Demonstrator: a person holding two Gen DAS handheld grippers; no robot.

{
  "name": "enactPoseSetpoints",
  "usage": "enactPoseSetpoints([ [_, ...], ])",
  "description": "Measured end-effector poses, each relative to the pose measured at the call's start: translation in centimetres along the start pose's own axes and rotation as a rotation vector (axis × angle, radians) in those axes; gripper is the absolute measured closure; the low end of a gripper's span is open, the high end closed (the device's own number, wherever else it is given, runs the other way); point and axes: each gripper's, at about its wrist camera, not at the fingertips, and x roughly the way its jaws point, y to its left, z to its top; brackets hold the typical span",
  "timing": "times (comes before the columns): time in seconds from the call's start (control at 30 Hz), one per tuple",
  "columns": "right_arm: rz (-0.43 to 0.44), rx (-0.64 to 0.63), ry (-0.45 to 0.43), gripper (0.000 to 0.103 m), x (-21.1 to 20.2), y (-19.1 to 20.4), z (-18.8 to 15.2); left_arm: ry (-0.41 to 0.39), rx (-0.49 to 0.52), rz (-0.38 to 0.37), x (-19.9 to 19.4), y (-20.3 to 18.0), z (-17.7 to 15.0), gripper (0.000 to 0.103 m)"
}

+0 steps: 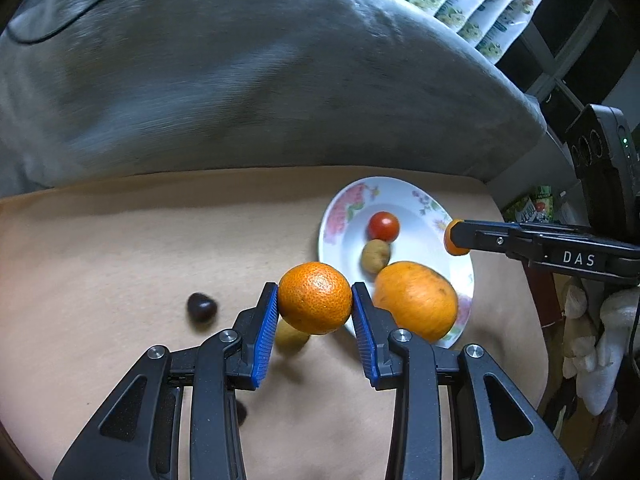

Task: Organize fruits
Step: 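Carry the small tomato onto the plate with the right tool while the left tool places the mandarin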

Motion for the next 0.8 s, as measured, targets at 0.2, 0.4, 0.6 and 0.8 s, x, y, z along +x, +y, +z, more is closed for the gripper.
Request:
enactPoseSetpoints([
  [0.2, -0.008, 0.016, 0.006, 0.082, -0.3, -2.5, -0.4, 0.005, 0.009, -0.005, 1.2, -1.1, 0.8, 0.068],
  [0.4, -0.010, 0.022, 0.003, 0.082, -0.4, -3.7, -0.5, 0.010, 0.021, -0.008, 2.0, -2.4, 1.2, 0.068],
  [0.6, -0.005, 0.021, 0.002, 0.081, -0.3, -4.0, -0.5, 0.015, 0.035, -0.004, 2.4, -3.4, 1.5, 0.068],
  [0.8, -0.001, 0.023, -0.005, 0.081, -0.4, -4.2, -0.6, 0.016, 0.042, -0.001, 2.3, -4.0, 1.8, 0.068],
])
